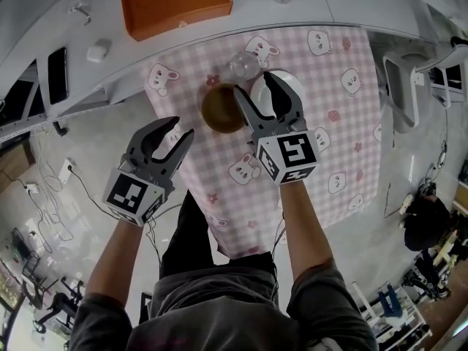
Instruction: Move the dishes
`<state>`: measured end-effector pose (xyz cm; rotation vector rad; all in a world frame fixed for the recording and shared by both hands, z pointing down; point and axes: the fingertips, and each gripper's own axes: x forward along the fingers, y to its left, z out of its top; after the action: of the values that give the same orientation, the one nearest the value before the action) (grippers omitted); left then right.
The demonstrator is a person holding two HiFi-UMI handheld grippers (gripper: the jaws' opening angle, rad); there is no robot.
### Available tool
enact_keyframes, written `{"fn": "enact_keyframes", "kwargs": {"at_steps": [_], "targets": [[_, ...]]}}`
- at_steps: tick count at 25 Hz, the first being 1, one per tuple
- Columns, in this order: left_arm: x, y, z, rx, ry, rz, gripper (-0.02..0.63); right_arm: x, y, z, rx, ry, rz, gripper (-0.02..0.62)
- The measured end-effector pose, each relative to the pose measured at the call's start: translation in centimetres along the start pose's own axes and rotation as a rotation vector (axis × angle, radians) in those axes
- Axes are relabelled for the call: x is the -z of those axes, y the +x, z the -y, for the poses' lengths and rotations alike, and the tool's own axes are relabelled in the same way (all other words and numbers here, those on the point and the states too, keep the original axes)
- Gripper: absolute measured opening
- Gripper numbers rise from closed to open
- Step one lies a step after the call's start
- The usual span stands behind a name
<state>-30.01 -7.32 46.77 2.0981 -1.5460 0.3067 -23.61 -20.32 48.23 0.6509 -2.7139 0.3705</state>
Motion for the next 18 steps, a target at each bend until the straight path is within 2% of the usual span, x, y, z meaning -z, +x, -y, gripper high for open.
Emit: {"fn": "enact_keyframes", "kwargs": {"at_steps": [18], "targets": [[1.9, 0.6, -0.7, 0.003, -0.025, -0.032, 0.141, 0.6, 2.8, 0.4, -0.004, -0.015, 0.013, 0.265]]}}
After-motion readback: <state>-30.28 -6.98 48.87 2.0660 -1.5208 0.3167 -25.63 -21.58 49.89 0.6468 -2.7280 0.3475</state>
